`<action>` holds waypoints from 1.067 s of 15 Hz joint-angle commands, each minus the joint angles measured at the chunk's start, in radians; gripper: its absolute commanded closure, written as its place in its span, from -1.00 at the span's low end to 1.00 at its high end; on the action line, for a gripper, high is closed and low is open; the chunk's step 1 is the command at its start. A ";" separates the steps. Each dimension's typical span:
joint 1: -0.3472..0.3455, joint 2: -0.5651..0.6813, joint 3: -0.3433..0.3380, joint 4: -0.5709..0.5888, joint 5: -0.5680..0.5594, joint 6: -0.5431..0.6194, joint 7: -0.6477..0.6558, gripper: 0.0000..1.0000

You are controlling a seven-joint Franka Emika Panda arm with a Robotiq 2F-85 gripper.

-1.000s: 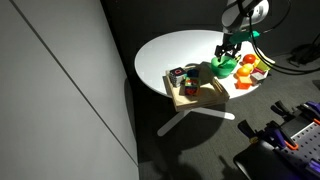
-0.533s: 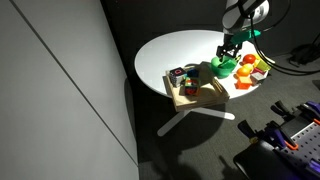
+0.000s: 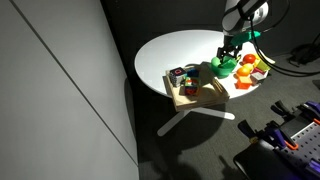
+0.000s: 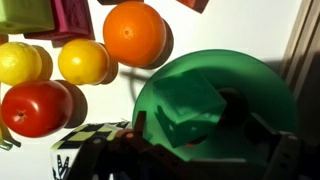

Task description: Put the green block in the box

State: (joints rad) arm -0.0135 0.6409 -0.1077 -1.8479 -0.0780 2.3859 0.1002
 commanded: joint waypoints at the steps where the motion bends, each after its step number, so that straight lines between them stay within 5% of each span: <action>1: 0.012 0.013 -0.014 0.008 -0.028 0.012 0.021 -1.00; 16: 0.012 0.040 -0.023 0.014 -0.037 0.009 0.023 -1.00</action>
State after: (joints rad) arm -0.0132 0.6692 -0.1169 -1.8478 -0.0885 2.3863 0.1002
